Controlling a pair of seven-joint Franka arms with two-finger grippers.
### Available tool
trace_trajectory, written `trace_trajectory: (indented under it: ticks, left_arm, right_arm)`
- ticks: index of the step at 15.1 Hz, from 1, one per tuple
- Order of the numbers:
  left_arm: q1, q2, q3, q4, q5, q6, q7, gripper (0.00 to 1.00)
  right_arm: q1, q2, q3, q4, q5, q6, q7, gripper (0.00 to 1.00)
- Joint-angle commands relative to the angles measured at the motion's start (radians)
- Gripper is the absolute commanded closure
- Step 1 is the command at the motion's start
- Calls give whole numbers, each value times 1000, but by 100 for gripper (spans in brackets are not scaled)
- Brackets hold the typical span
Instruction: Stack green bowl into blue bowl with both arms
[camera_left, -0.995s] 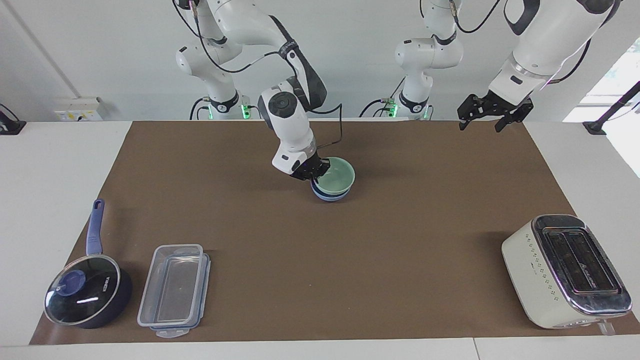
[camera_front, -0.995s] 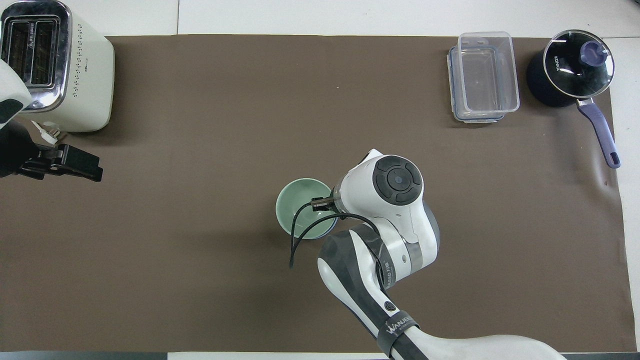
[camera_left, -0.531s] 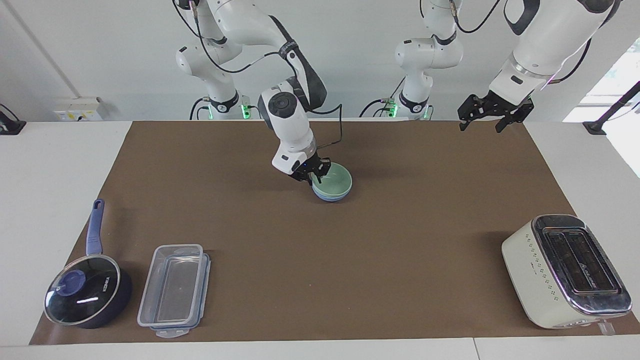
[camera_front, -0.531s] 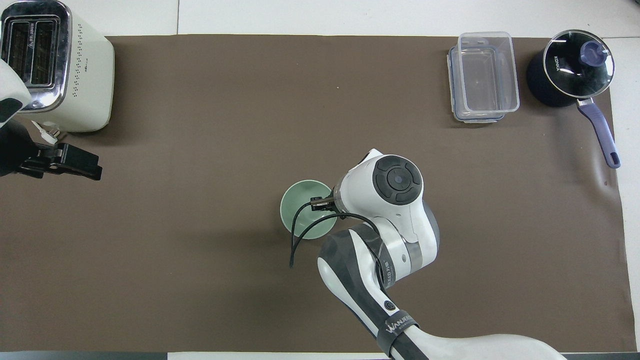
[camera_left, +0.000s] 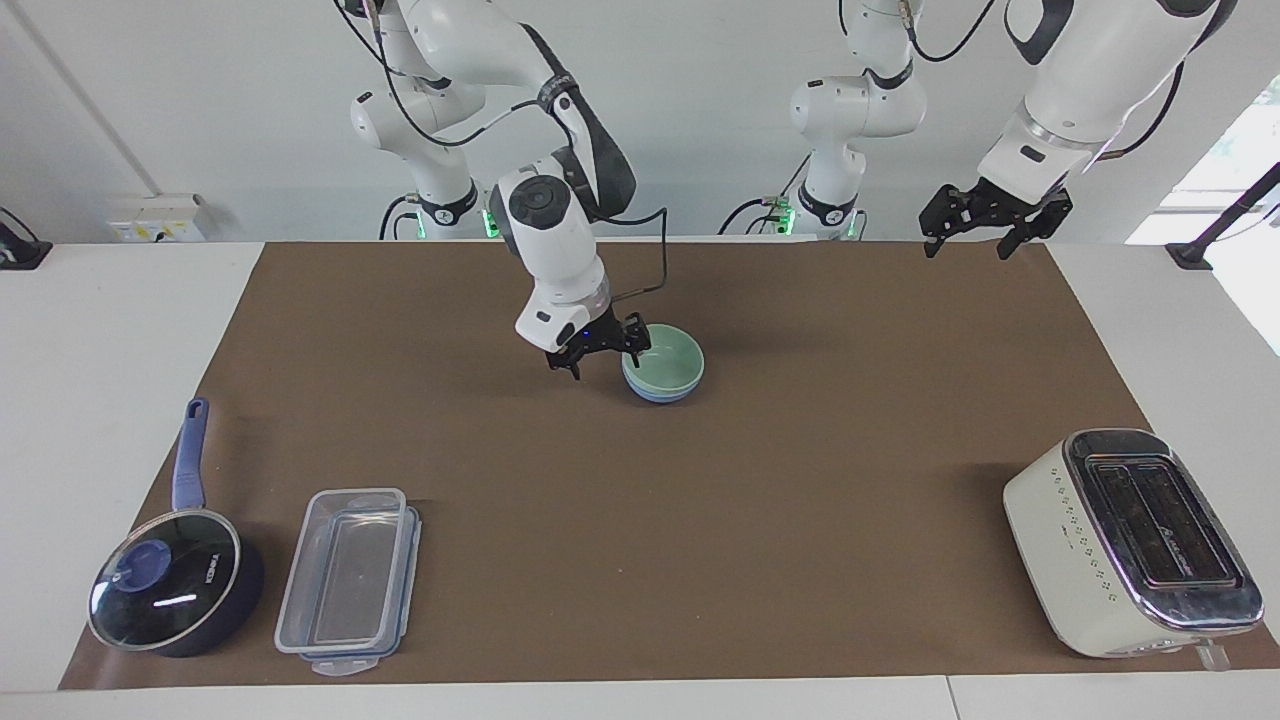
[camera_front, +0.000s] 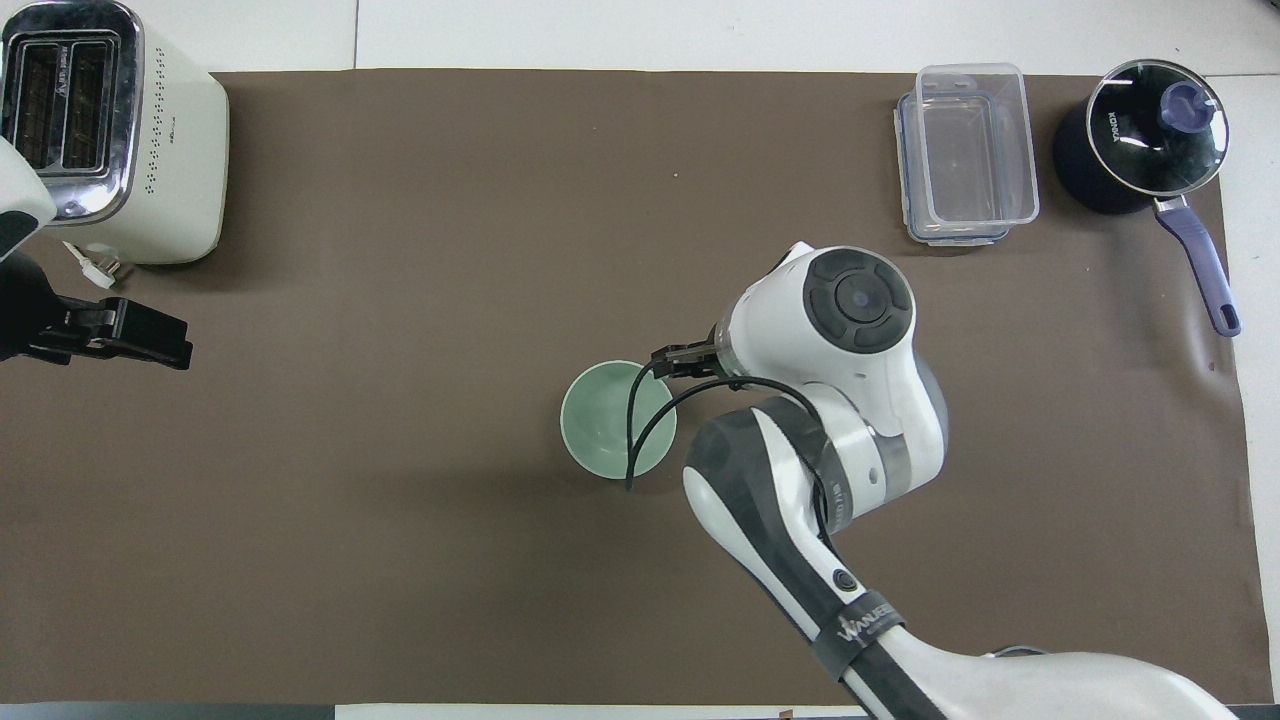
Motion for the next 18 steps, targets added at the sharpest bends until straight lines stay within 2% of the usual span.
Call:
trace_trajectory:
  ticks: [1, 4, 6, 11, 14, 18]
  left_arm:
    - [0, -29, -4, -36, 27, 22, -7, 0]
    - [2, -30, 1, -40, 27, 30, -1, 0]
    - [2, -30, 2, -42, 25, 28, -1, 0]
    - [-11, -32, 1, -42, 22, 24, -1, 0]
    - [-11, -32, 1, -42, 22, 25, 2, 0]
    - [-12, -33, 1, -43, 22, 24, 2, 0]
  right_arm:
    - [-104, -11, 6, 166, -86, -216, -21, 0]
    - [-210, -33, 3, 321, -129, -449, -160, 0]
    - [-282, -58, 3, 373, -130, -543, -220, 0]
    - [-356, -135, 1, 379, -209, -641, -299, 0]
    - [-422, -144, 3, 375, -198, -663, -366, 0]
    - [-427, -144, 6, 372, -198, -664, -389, 0]
